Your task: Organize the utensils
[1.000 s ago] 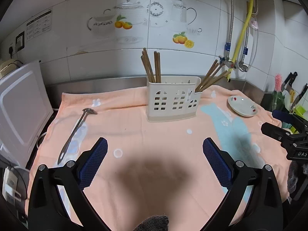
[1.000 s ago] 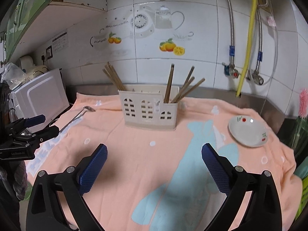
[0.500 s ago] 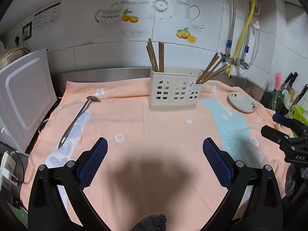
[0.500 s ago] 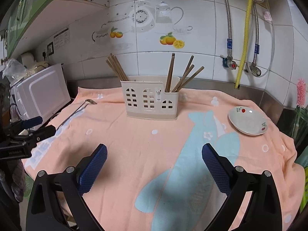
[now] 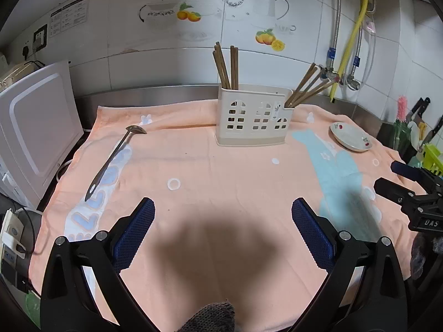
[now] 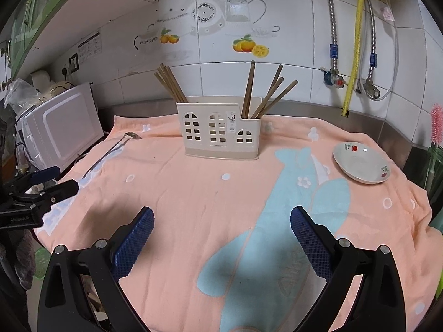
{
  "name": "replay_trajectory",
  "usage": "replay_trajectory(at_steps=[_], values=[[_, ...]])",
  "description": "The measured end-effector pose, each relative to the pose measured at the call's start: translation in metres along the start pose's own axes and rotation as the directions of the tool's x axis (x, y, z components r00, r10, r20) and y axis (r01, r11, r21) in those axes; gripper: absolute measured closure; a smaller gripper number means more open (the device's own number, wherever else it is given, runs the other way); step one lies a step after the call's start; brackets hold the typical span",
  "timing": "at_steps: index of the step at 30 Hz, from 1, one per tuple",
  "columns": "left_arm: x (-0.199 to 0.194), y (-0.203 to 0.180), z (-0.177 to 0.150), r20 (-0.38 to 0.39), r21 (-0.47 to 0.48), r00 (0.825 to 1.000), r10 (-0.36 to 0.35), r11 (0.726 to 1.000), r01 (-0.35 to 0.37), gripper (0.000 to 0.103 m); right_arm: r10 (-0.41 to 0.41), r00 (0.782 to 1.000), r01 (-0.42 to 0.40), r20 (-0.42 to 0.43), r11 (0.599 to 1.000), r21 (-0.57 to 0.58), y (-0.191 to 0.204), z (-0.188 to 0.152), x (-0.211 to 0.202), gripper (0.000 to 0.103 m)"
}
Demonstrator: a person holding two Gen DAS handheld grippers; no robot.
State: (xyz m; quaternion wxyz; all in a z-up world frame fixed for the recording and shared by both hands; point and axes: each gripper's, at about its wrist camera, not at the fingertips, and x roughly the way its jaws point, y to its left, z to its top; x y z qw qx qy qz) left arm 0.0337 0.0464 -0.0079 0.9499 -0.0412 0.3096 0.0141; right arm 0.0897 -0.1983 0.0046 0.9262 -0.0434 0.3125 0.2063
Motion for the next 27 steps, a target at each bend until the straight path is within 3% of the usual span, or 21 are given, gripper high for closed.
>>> replay_trajectory(at_steps=[27], values=[[0.0032,-0.0053,-0.0037,-0.015,0.013,1.0,0.016,1.0,-0.016,0.005,0.001,1.0,-0.001,-0.014,1.0,-0.013,0.0032,0.0001,0.0011,0.007]])
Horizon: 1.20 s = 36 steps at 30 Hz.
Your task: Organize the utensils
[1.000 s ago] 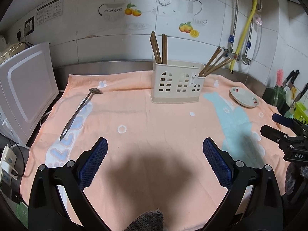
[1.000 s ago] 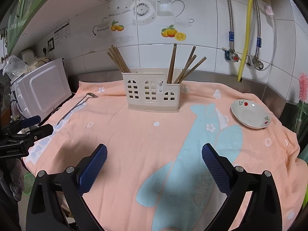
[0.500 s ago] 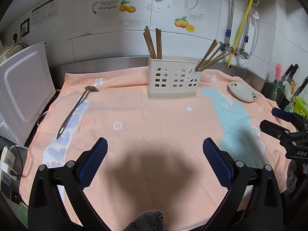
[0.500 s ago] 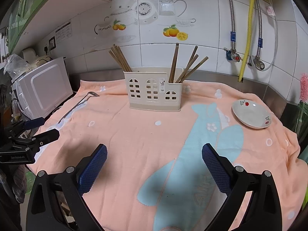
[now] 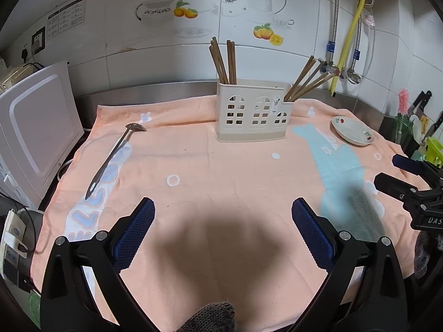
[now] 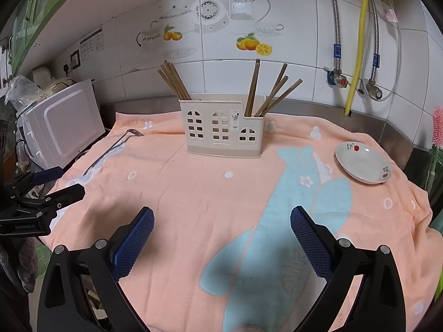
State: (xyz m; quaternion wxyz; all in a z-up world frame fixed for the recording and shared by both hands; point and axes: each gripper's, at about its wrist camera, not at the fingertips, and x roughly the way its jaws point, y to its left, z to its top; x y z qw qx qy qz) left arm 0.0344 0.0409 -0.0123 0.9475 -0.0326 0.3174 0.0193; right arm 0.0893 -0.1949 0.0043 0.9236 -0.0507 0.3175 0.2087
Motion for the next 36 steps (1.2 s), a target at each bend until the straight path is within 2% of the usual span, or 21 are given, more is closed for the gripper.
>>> replay_trajectory(at_steps=[36], values=[[0.0041,-0.0039,-0.0028,-0.018,0.002,1.0,0.022,1.0,-0.022,0.005,0.014,1.0,-0.014,-0.019,1.0,0.005,0.0021,-0.0018,0.0018,0.007]])
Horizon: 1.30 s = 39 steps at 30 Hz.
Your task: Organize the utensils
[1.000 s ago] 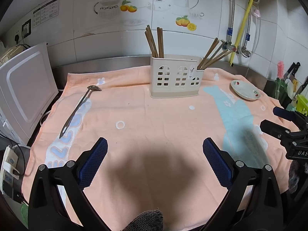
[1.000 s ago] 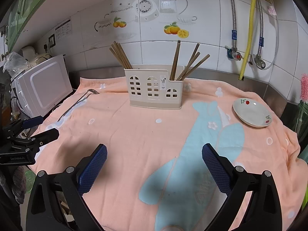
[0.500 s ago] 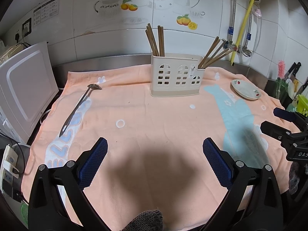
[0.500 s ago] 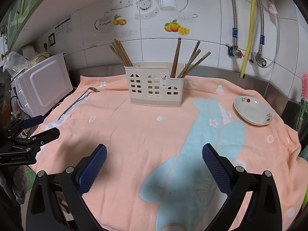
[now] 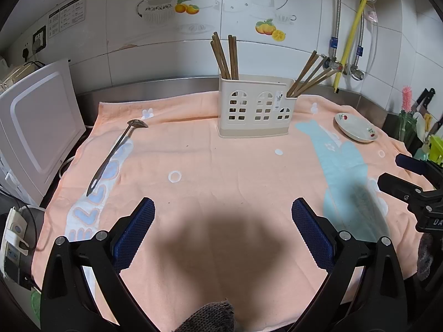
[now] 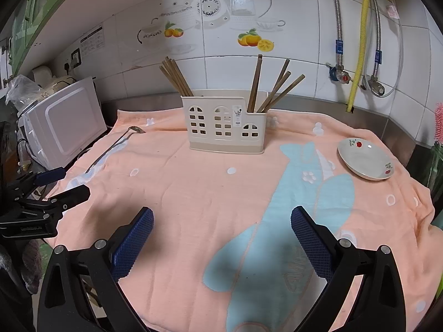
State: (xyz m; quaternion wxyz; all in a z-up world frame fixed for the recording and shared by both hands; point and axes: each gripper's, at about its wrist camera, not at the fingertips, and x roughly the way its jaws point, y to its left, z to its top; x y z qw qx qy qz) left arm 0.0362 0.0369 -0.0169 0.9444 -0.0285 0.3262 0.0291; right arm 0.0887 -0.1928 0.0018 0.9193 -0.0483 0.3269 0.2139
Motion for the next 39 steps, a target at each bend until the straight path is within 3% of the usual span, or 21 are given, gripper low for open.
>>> replay_trajectory(at_steps=[39], values=[[0.0035,-0.0036,-0.0022,-0.012,0.004,1.0,0.007,1.0,-0.007,0.005,0.015,1.0,-0.015,-0.006,1.0,0.003,0.0046,-0.0013,0.002,0.007]])
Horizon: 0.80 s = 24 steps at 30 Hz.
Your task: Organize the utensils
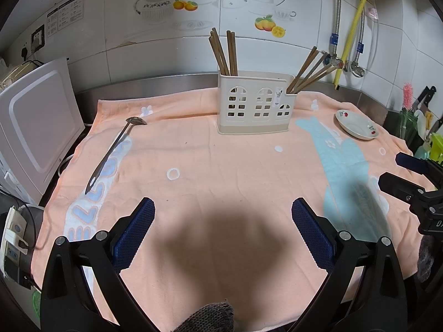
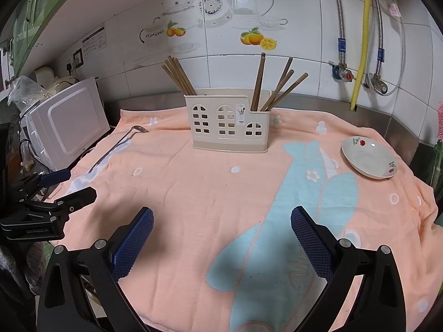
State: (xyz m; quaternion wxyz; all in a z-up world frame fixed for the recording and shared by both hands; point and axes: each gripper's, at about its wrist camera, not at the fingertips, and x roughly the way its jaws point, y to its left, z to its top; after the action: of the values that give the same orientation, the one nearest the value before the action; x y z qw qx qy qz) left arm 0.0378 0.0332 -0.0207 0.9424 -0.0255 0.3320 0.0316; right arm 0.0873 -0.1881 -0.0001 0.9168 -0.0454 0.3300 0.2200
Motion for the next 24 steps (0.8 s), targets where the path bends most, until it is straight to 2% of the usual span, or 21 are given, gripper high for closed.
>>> replay_trajectory(at_steps=[24], values=[[0.0009,-0.0009,-0.0005,-0.006,-0.003,1.0,0.0,1.0,0.0,0.005,0.008,1.0,-0.008,0.003,1.0,0.006,0.0011,-0.0001,-0.0006,0.007]])
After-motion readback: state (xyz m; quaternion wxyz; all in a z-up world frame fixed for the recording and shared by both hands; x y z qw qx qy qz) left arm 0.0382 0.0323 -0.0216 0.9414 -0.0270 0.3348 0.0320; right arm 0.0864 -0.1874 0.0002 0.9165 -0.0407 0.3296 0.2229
